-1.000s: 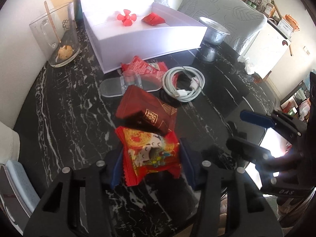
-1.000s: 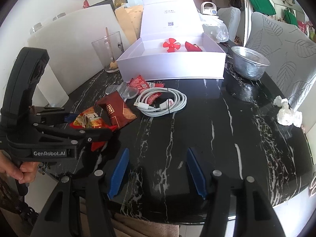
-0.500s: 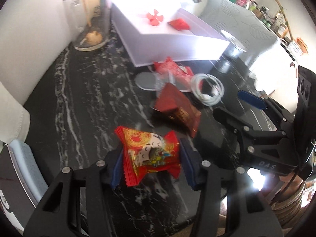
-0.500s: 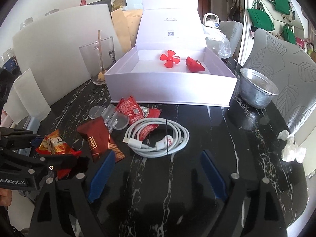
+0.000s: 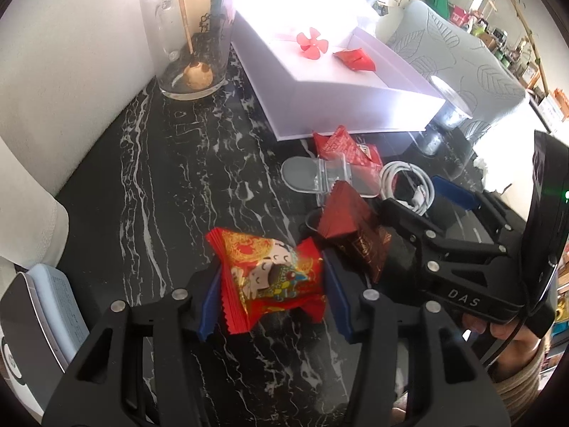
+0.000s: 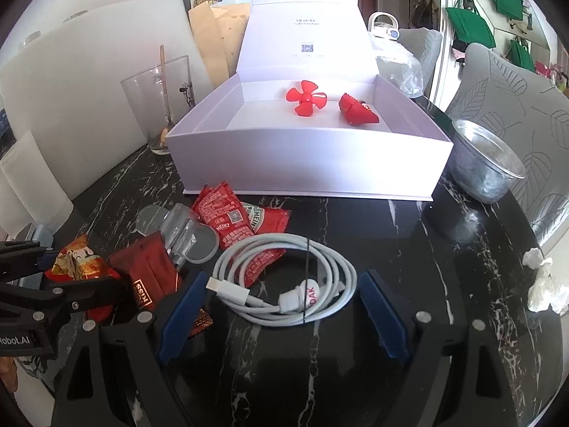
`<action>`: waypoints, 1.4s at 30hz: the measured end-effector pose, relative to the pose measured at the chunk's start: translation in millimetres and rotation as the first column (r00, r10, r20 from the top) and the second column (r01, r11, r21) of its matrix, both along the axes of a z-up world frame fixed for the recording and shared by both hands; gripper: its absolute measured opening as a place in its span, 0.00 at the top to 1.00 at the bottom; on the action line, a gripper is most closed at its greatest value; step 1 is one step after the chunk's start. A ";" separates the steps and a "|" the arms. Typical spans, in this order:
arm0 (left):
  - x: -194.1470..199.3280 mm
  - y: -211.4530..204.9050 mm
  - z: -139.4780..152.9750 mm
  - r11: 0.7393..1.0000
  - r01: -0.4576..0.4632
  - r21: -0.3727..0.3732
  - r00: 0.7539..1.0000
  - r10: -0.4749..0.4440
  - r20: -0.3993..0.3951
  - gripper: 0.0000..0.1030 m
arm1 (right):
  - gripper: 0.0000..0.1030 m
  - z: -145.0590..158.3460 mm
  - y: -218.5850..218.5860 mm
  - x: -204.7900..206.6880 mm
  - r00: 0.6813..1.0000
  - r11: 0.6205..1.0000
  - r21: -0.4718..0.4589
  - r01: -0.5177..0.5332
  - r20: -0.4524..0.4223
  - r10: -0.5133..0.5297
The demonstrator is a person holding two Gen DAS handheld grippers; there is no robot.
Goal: Organize objects
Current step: 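Grasp the cartoon-printed red snack packet with the left gripper and lift it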
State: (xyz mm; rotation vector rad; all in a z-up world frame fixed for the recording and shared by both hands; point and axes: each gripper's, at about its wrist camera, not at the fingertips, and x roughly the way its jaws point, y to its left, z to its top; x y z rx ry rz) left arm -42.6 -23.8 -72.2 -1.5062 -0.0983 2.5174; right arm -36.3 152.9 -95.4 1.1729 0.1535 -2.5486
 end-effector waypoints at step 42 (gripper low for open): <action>29.2 12.7 17.7 0.998 0.056 0.023 0.998 -0.055 -0.004 0.52 | 0.22 16.1 37.8 81.9 0.992 0.984 -0.130 0.122 0.023 -0.120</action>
